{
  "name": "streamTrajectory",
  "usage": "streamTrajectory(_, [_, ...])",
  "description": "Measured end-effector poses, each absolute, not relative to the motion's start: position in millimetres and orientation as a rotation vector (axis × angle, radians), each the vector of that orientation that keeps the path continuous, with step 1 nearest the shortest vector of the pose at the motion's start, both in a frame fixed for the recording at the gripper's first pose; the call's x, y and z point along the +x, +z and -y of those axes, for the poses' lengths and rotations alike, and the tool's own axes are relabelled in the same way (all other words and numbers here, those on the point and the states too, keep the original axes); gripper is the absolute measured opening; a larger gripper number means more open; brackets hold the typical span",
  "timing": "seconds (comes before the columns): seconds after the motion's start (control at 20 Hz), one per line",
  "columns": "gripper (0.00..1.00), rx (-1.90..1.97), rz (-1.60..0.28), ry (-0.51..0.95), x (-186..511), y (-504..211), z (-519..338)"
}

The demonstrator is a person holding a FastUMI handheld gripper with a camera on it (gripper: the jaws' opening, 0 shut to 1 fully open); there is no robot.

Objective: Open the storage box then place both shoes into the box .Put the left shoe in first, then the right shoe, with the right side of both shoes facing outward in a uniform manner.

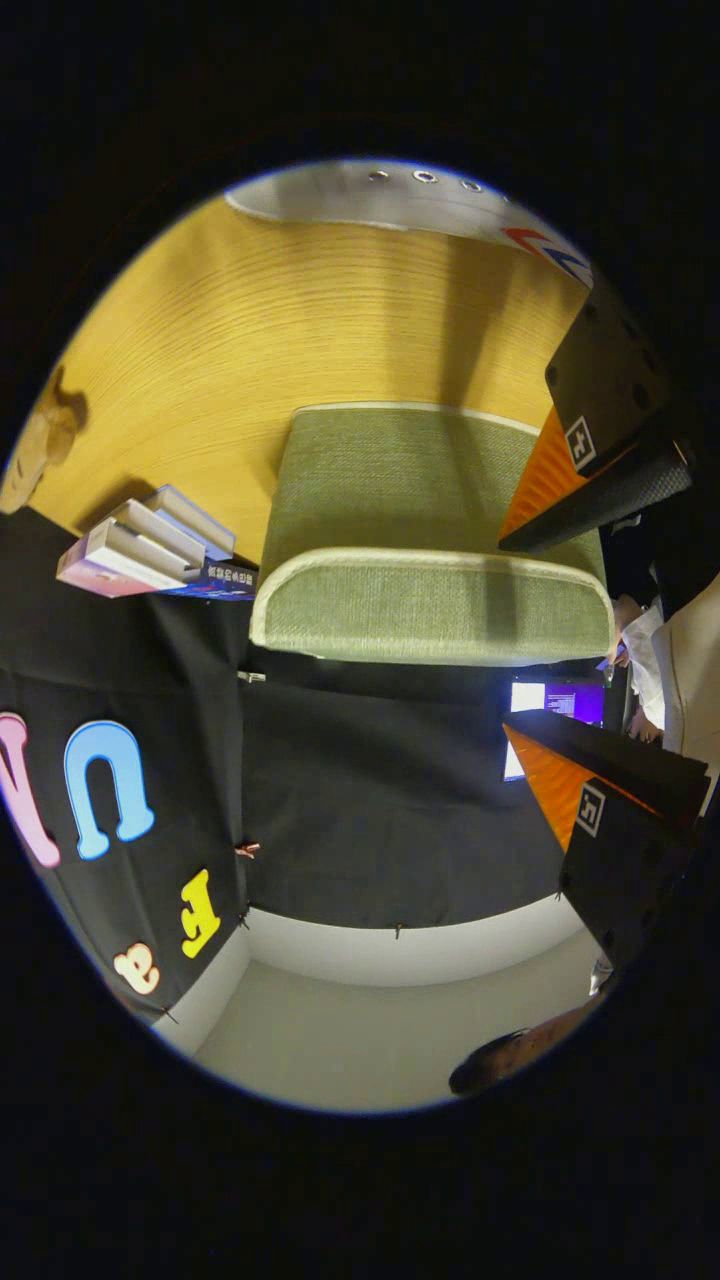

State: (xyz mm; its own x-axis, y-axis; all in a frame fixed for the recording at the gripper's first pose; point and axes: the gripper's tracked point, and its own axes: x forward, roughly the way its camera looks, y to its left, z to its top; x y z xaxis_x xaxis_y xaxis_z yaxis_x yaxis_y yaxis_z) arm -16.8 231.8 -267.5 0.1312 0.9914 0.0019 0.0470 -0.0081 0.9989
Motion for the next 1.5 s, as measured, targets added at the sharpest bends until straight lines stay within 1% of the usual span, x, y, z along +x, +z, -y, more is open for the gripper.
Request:
streamTrajectory(0.25, [0.95, 1.431, -1.172, 1.11, -14, -276, -244])
streamTrajectory(0.55, [0.95, 1.509, -1.148, 1.13, -11, -275, -247])
streamTrajectory(0.7, [0.59, 1.532, -1.139, 1.114, -4, -283, -248])
streamTrajectory(0.75, [0.59, 1.523, -1.141, 1.116, -5, -287, -249])
streamTrajectory(0.85, [0.36, 1.512, -1.136, 1.12, -5, -288, -241])
streamTrajectory(0.95, [0.13, 1.507, -1.09, 1.13, -2, -278, -234])
streamTrajectory(1.0, [0.08, 1.486, -1.077, 1.137, -3, -275, -234])
streamTrajectory(1.15, [0.05, 1.453, -1.088, 1.131, -7, -267, -232])
streamTrajectory(1.25, [0.05, 1.483, -1.049, 1.16, -9, -242, -228])
streamTrajectory(1.5, [0.05, 1.497, -0.957, 1.167, -8, -183, -233])
